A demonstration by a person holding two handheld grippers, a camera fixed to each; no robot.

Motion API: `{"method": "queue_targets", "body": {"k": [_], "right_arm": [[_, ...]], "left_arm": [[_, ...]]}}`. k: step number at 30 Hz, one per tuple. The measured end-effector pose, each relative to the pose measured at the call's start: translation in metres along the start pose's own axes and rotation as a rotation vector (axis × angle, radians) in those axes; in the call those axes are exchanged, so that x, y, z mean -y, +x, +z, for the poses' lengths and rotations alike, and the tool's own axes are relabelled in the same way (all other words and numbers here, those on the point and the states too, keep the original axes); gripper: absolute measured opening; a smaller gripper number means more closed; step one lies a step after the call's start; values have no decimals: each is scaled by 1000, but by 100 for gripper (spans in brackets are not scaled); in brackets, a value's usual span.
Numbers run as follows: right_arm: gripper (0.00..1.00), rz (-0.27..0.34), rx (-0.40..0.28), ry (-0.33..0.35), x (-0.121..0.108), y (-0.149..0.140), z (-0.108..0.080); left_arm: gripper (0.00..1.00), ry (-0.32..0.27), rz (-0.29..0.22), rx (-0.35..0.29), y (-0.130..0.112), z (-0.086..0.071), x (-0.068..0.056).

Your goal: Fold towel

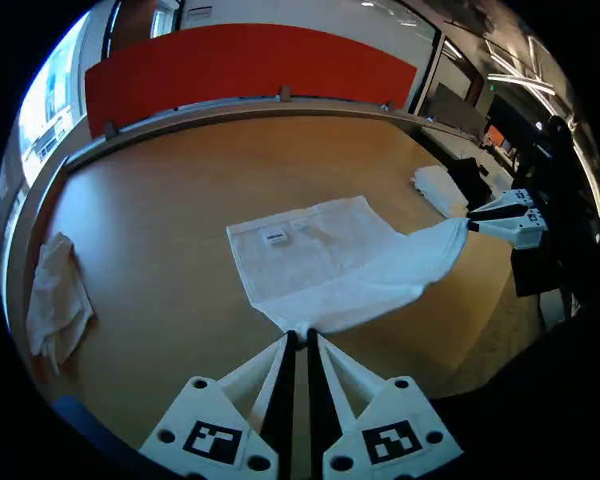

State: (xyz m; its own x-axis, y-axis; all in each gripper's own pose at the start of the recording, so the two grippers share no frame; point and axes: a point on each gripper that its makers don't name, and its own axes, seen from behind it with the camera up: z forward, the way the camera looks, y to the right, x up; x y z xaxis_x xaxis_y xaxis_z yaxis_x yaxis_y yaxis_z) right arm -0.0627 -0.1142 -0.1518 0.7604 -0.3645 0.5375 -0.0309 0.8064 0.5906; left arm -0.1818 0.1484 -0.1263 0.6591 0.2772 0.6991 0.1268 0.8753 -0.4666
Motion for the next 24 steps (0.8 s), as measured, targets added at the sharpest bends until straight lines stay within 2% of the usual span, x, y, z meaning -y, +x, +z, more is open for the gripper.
{"method": "queue_targets", "body": {"k": [8, 24], "right_arm": [[13, -8, 8, -14, -21, 11, 19], [13, 8, 34, -60, -64, 29, 78]], "left_arm": [[10, 12, -27, -19, 20, 16, 14], [10, 44, -27, -30, 66, 73, 48]]}}
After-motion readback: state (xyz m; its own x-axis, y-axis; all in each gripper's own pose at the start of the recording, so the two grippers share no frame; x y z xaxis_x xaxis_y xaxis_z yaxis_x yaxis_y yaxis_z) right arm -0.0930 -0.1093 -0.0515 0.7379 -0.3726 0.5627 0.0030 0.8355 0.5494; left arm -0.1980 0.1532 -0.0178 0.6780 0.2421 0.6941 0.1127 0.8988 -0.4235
